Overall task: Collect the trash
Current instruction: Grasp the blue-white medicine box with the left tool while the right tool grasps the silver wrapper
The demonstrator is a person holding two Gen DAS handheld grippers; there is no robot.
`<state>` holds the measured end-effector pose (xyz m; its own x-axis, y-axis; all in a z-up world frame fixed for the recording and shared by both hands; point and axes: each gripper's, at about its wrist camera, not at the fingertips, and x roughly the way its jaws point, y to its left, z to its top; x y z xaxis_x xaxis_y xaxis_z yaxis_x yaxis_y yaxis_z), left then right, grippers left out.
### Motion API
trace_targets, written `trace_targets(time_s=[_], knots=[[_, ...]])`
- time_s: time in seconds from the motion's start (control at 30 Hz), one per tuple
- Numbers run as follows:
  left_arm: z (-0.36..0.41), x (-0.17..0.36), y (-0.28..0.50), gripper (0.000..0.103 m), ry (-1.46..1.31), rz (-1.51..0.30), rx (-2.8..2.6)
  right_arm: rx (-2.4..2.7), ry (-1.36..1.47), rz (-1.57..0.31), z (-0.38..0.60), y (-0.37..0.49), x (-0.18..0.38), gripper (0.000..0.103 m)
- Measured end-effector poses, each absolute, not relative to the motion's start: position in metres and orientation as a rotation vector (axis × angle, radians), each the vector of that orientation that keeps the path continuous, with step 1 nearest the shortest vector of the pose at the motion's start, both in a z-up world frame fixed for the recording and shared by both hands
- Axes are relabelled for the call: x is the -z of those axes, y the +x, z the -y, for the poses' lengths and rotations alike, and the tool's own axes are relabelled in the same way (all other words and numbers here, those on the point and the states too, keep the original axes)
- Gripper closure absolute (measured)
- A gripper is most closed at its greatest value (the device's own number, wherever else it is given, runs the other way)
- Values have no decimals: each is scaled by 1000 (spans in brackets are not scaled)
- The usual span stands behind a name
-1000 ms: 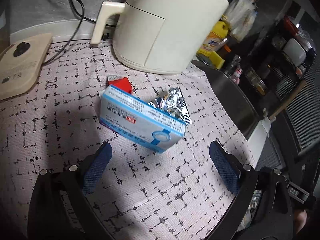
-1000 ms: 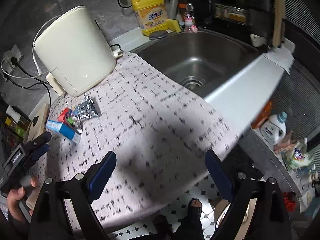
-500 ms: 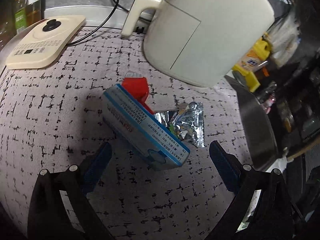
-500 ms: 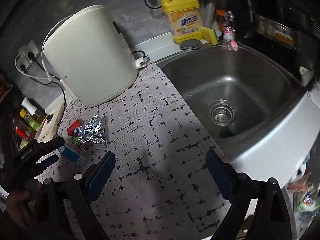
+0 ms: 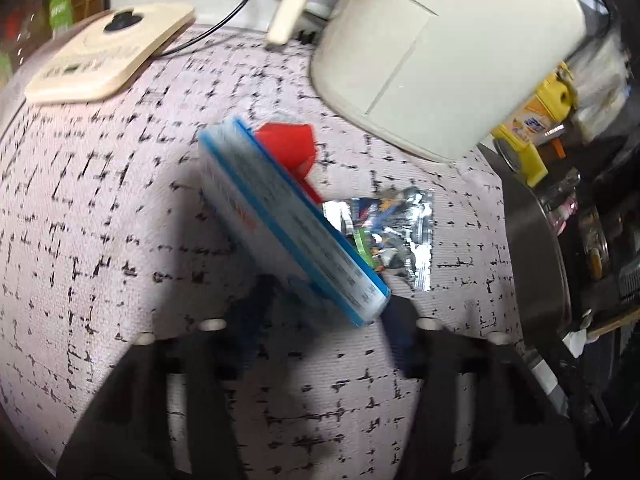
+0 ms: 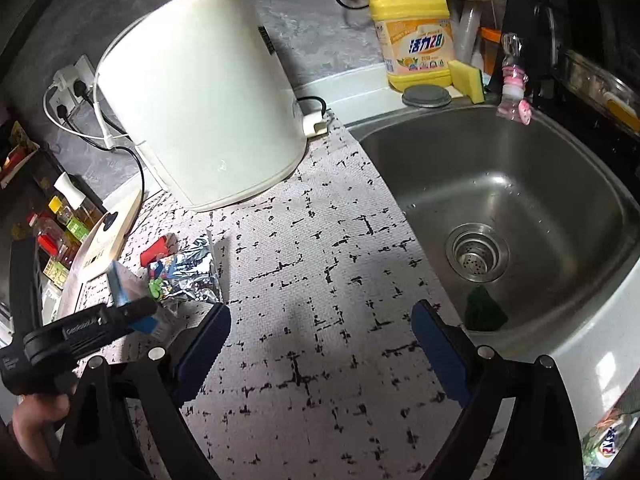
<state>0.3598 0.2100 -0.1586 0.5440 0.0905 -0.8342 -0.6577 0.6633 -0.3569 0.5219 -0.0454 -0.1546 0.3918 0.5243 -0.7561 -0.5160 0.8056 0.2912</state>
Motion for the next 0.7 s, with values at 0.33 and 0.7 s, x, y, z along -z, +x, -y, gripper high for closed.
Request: trace_targets(time_s=[0.33, 0.7], knots=[[-230, 136, 318, 80, -710, -790, -510, -795, -71, -938, -6, 515, 145, 14], [-260, 115, 270, 80, -706, -701, -564, -936, -138, -972, -72, 496, 142, 25]])
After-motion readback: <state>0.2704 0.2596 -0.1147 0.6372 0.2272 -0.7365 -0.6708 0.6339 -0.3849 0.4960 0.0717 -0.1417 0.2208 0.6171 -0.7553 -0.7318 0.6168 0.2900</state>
